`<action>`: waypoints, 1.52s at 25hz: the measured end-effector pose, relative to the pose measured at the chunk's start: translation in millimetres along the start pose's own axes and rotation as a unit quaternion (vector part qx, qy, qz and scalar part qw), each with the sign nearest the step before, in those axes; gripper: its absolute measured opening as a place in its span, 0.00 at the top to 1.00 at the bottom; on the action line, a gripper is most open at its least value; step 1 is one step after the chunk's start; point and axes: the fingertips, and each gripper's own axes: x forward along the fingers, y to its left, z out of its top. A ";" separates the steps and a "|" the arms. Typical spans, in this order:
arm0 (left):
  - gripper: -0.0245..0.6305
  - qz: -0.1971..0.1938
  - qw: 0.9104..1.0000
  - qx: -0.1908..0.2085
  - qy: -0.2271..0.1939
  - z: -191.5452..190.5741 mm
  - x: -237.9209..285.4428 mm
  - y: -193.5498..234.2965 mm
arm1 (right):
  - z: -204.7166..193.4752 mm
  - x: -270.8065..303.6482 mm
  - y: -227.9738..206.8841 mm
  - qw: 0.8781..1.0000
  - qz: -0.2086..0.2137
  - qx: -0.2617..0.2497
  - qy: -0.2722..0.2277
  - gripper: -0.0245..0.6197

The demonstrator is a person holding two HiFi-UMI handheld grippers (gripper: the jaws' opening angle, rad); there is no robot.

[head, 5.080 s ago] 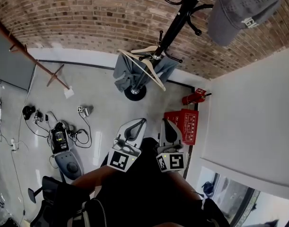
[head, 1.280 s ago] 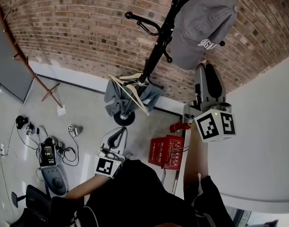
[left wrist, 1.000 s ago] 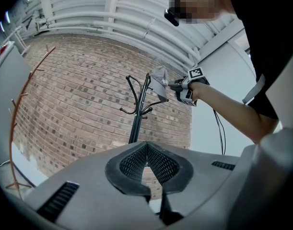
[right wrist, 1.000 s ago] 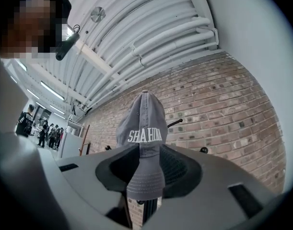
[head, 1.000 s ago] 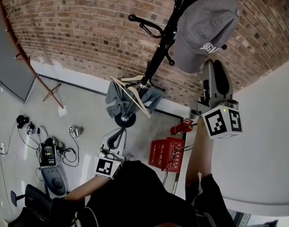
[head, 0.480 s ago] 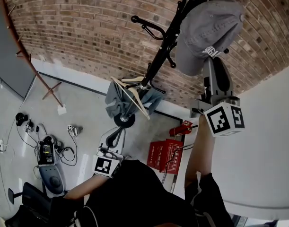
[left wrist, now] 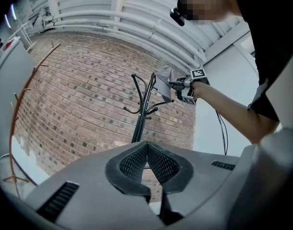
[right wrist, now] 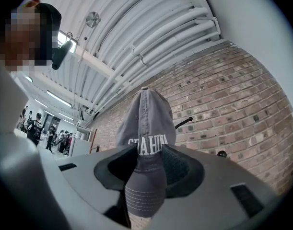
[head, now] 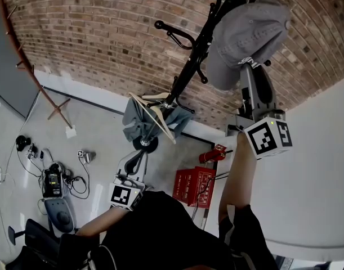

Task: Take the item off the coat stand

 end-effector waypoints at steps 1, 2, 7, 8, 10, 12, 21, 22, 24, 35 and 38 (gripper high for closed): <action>0.93 0.000 1.000 0.000 0.000 0.2 0.2 0.0 | 0.7 0.5 -0.8 1.000 -0.002 0.002 -0.003 0.74; 0.93 0.000 1.000 0.000 0.000 0.2 0.3 -0.6 | 1.3 0.8 -1.8 1.000 -0.003 0.005 -0.004 0.74; 0.93 -0.006 1.000 0.002 0.001 -0.3 0.9 -4.0 | 4.7 0.8 0.0 1.000 0.001 -0.002 -0.003 0.77; 0.93 -0.007 1.000 0.002 0.000 0.1 1.0 -4.8 | 5.6 0.1 1.1 1.000 0.002 -0.007 -0.005 0.78; 0.93 -0.010 1.000 0.000 -0.009 4.8 1.9 -7.6 | 8.1 -2.5 1.8 1.000 0.001 -0.013 -0.013 0.79; 0.93 -0.011 1.000 0.000 -0.013 7.7 1.5 -9.4 | 12.4 -5.7 0.6 1.000 -0.003 -0.015 -0.024 0.80; 0.93 -0.007 1.000 -0.003 -0.011 2.9 -4.6 -14.2 | 35.7 -10.2 3.0 0.998 -0.007 -0.023 -0.059 0.82; 0.93 -0.007 1.000 -0.002 -0.012 3.7 -4.4 -14.5 | 37.2 -11.1 3.8 0.998 -0.008 -0.023 -0.063 0.82; 0.93 -0.004 1.000 0.002 0.004 -0.8 -5.7 -13.0 | 40.1 -12.0 6.7 0.997 -0.005 -0.021 -0.070 0.82; 0.93 -0.005 1.000 0.012 0.002 -0.5 -8.3 -20.6 | 66.4 -22.7 18.1 0.993 0.006 -0.040 -0.111 0.82; 0.93 -0.006 1.000 0.028 -0.002 2.4 -8.1 -26.6 | 67.7 -28.9 17.7 0.993 0.005 -0.035 -0.116 0.82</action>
